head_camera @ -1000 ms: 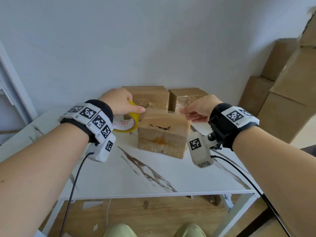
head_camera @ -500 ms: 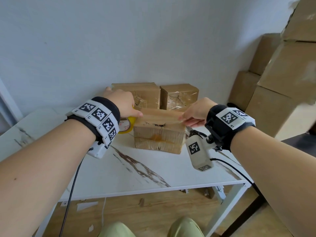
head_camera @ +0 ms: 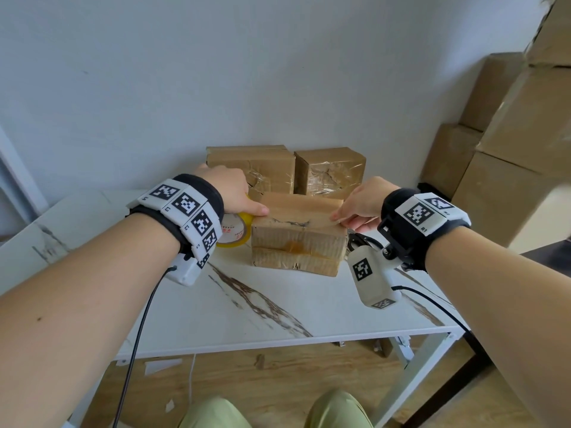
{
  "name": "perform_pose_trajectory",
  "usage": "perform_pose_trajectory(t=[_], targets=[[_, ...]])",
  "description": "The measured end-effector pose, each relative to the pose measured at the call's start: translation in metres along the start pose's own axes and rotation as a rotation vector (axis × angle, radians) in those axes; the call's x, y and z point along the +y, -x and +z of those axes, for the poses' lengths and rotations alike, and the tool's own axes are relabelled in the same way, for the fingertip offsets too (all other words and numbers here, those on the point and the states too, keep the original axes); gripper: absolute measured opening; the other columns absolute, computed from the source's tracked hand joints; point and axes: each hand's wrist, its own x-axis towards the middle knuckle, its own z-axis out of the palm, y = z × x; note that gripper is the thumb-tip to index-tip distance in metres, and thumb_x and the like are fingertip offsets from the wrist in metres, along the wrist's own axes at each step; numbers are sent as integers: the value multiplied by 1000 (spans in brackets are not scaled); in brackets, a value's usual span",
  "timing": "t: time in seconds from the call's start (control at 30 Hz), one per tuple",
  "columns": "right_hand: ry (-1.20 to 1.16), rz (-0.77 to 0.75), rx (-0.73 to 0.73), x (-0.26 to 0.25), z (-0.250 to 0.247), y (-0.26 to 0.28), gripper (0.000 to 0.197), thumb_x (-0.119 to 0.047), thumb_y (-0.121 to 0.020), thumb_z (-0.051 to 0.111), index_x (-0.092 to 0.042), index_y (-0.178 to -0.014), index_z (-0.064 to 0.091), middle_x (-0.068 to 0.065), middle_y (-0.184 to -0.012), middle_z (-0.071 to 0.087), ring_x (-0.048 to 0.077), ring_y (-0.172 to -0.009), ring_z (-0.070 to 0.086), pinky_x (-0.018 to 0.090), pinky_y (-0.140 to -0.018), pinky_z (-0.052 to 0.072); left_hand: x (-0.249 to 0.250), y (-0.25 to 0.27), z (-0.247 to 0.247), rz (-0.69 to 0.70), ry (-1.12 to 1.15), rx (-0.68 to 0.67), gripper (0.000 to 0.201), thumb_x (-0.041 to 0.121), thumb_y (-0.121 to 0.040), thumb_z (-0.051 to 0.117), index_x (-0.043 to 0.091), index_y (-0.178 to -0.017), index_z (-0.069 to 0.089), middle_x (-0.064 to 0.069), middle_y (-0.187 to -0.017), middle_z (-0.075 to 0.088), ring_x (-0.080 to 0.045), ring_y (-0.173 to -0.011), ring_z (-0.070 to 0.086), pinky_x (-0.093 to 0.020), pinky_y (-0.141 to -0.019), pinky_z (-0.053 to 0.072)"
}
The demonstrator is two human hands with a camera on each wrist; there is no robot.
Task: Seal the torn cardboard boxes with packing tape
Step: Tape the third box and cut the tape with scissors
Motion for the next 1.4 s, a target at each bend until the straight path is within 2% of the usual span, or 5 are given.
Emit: perform_pose_trajectory(t=[0.4,0.6,0.97,1.2,1.4], targets=[[64,70,-29,-3,1,6,29,-16,-81,73,0,-103,62,10,-71,59,16,-50,56,25,-54,56,-2,2,5,112,205,12,52,60,-82,56,18,-111,57,5,-95,58,-15,-85,54,-26,-65,37],[41,-57,-30,-9,5,2,23,-8,-83,70,-5,-102,57,12,-83,68,24,-76,64,34,-79,55,-12,4,9,242,277,-55,52,50,-87,58,37,-136,46,7,-149,39,-16,-132,41,-32,-104,37],[133,-180,46,-8,29,-15,40,-43,-79,70,-21,-107,51,0,-99,52,25,-82,66,40,-67,60,-13,9,12,127,388,-35,52,45,-85,62,29,-134,52,5,-148,40,-16,-132,41,-33,-107,36],[-31,-163,-101,-5,9,-11,27,-8,-88,62,-20,-113,61,10,-110,63,23,-85,70,36,-76,59,-13,10,13,124,437,-35,52,43,-85,63,28,-134,52,5,-148,41,-16,-131,42,-29,-103,34],[188,-50,103,-27,59,-10,93,-72,-78,48,-19,-148,18,13,-139,46,31,-117,54,39,-85,48,-11,13,13,129,442,-41,53,43,-86,61,27,-136,51,6,-138,51,-13,-112,55,-21,-84,40]])
